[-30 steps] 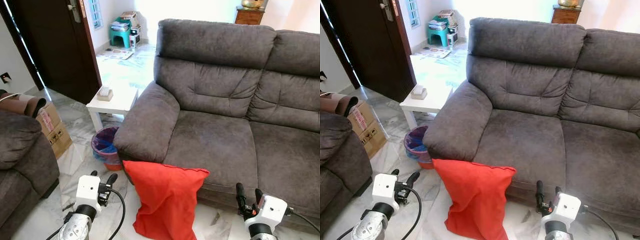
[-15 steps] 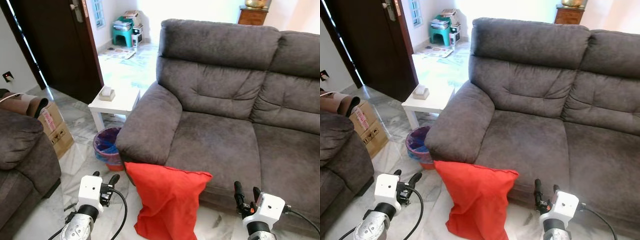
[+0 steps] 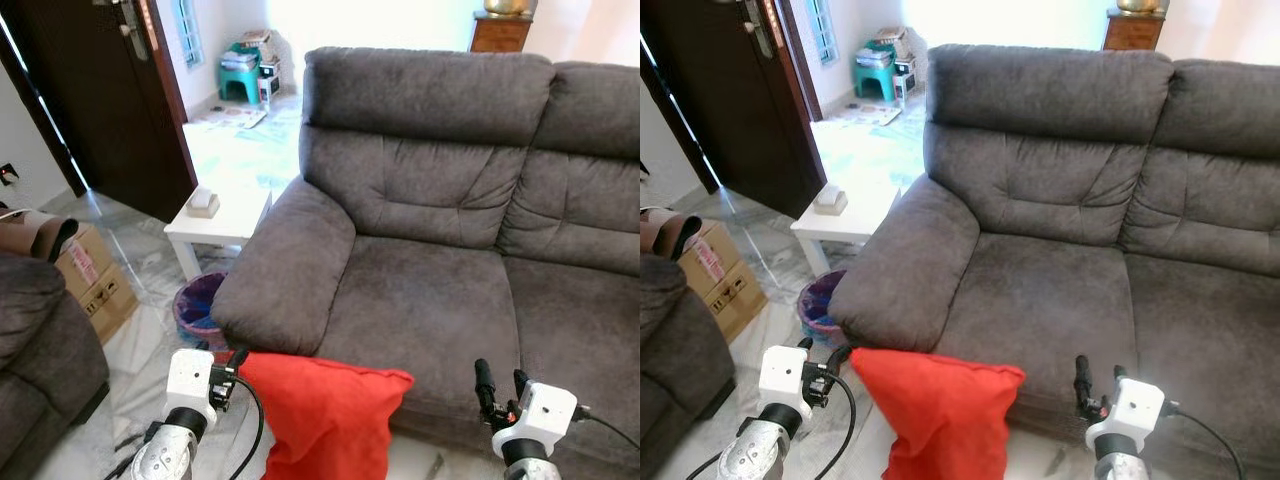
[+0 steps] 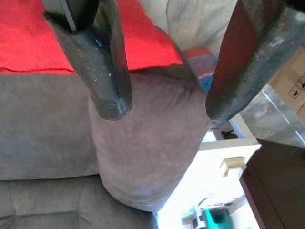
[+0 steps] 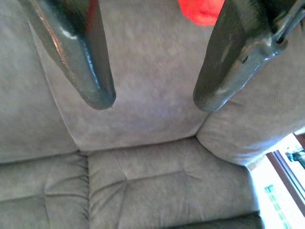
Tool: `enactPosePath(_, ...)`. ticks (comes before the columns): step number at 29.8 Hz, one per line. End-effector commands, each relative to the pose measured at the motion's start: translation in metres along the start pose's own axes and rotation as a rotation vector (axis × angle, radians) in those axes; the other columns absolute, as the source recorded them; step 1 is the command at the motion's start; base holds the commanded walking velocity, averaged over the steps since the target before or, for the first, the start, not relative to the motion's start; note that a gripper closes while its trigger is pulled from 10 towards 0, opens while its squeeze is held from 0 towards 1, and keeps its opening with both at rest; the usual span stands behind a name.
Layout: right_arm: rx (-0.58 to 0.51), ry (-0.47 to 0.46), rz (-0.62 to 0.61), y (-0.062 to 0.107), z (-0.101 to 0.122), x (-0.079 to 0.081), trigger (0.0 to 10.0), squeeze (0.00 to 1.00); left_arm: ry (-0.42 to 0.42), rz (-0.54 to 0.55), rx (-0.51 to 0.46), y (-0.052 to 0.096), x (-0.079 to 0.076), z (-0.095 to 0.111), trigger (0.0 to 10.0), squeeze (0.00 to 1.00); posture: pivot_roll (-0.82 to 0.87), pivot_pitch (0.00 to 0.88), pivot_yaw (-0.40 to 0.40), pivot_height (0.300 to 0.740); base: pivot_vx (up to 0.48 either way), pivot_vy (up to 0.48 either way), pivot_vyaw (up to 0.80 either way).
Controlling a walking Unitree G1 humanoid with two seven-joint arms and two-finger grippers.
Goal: Move the pillow to the sofa from floor
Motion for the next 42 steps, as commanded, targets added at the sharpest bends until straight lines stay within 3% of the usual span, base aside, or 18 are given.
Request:
enactPosePath(1,-0.008,-0.004,0.012,-0.0017,0.0022,0.0047,10.0,0.00,0.010,0.024,0.004,0.0016,0.0050,-0.0002,10.0,0.00,-0.02,0.063,0.009,0.740,0.315,0.000,0.00)
enactPosePath(32,-0.008,-0.003,0.028,-0.0026,0.0028,0.0084,10.0,0.00,0.017,0.030,-0.005,0.0021,0.0051,0.0017,10.0,0.00,-0.01,0.073,0.006,0.740,0.000,0.000,0.00)
enactPosePath(42,-0.009,0.000,0.030,-0.0026,0.0031,0.0085,10.0,0.00,0.019,0.028,-0.006,0.0020,0.0046,0.0022,10.0,0.00,-0.02,0.073,0.005,0.740,0.253,0.000,0.00)
Point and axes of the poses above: a point about 5 cm out from each wrist's last joint towards the gripper, its own y axis pointing back from the gripper into the wrist, its own z axis along the axis of the wrist's last joint, x = y × z, the point moved 1 cm from there along -y, pointing out of the wrist towards the gripper, and after that the axes turned 15 degrees about y, right-handed, at the moved point
